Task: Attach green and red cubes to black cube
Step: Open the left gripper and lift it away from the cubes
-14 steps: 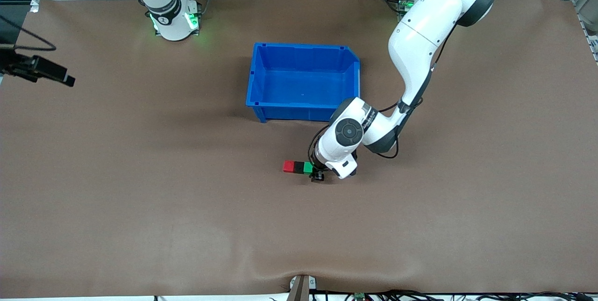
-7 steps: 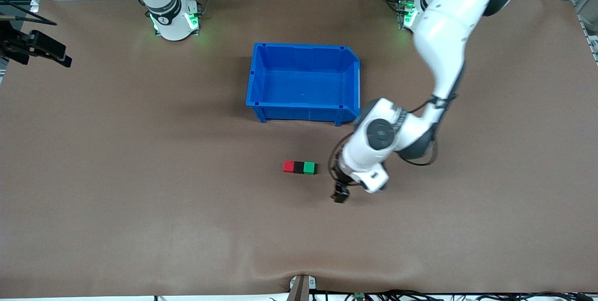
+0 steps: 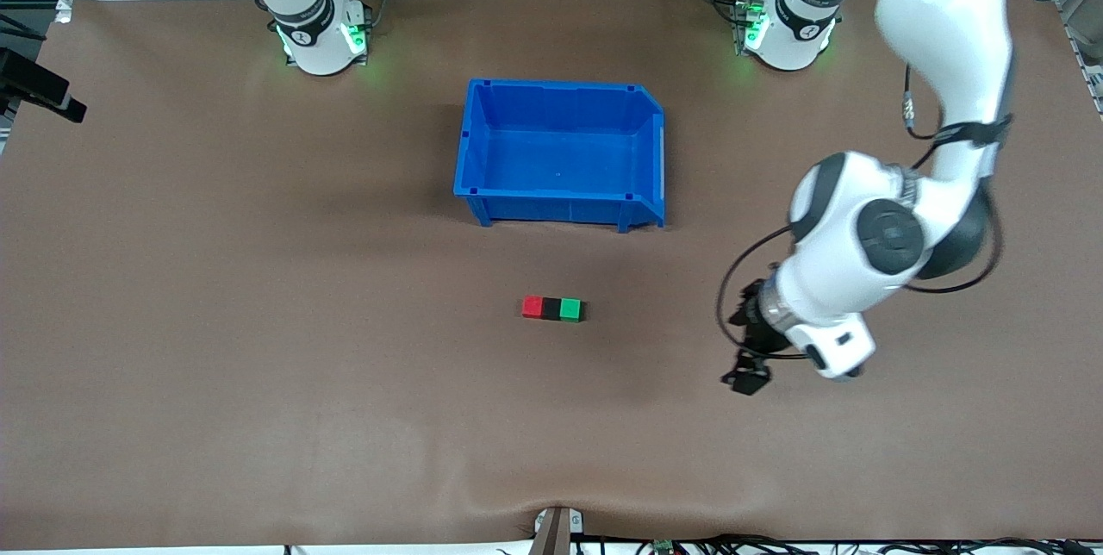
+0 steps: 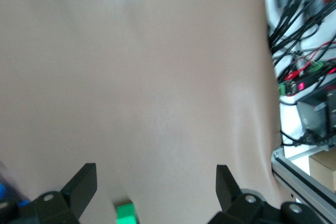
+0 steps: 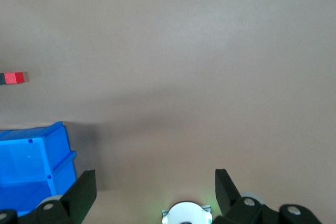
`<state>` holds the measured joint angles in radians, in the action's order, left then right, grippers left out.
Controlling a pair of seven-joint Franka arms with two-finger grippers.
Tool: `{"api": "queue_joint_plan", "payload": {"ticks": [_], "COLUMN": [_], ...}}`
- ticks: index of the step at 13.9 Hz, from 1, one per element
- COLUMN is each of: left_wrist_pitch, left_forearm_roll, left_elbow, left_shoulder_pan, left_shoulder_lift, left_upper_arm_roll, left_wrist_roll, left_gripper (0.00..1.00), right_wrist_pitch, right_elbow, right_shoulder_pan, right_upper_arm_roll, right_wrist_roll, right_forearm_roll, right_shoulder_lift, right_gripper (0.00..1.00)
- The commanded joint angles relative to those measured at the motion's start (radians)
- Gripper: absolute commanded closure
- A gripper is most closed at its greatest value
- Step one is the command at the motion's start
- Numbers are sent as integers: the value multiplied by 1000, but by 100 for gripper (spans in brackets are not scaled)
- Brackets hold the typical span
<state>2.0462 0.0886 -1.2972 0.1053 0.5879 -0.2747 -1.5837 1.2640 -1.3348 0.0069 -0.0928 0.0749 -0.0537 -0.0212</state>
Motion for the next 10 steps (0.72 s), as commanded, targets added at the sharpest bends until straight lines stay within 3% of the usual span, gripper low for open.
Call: {"api": "queue_joint_plan", "payload": {"ticks": [1, 5, 7, 9, 10], "left_wrist_pitch": [-64, -257, -349, -408, -418], "left_forearm_roll": [-16, -18, -27, -30, -32], "left_elbow": [-45, -45, -48, -92, -144], "left_shoulder_pan": [-71, -133, -161, -138, -94], "left_shoulder_lift": [-117, -236, -286, -350, -405], "left_upper_arm_roll": [-15, -15, -9, 35, 93], "left_wrist_roll": [147, 376, 480, 598, 676], "left_gripper": [0, 0, 0, 0, 0], "right_wrist_pitch": [30, 43, 43, 43, 43], "right_elbow": [-84, -119, -119, -119, -118], "right_shoulder_pan": [5, -2, -10, -15, -13], "right_upper_arm_roll": [-2, 4, 37, 62, 62], "right_wrist_roll": [-13, -18, -43, -44, -44], "right_forearm_roll": [-11, 15, 34, 71, 71], "right_shoulder_lift": [70, 98, 98, 99, 98], "right_gripper": [0, 0, 0, 0, 0]}}
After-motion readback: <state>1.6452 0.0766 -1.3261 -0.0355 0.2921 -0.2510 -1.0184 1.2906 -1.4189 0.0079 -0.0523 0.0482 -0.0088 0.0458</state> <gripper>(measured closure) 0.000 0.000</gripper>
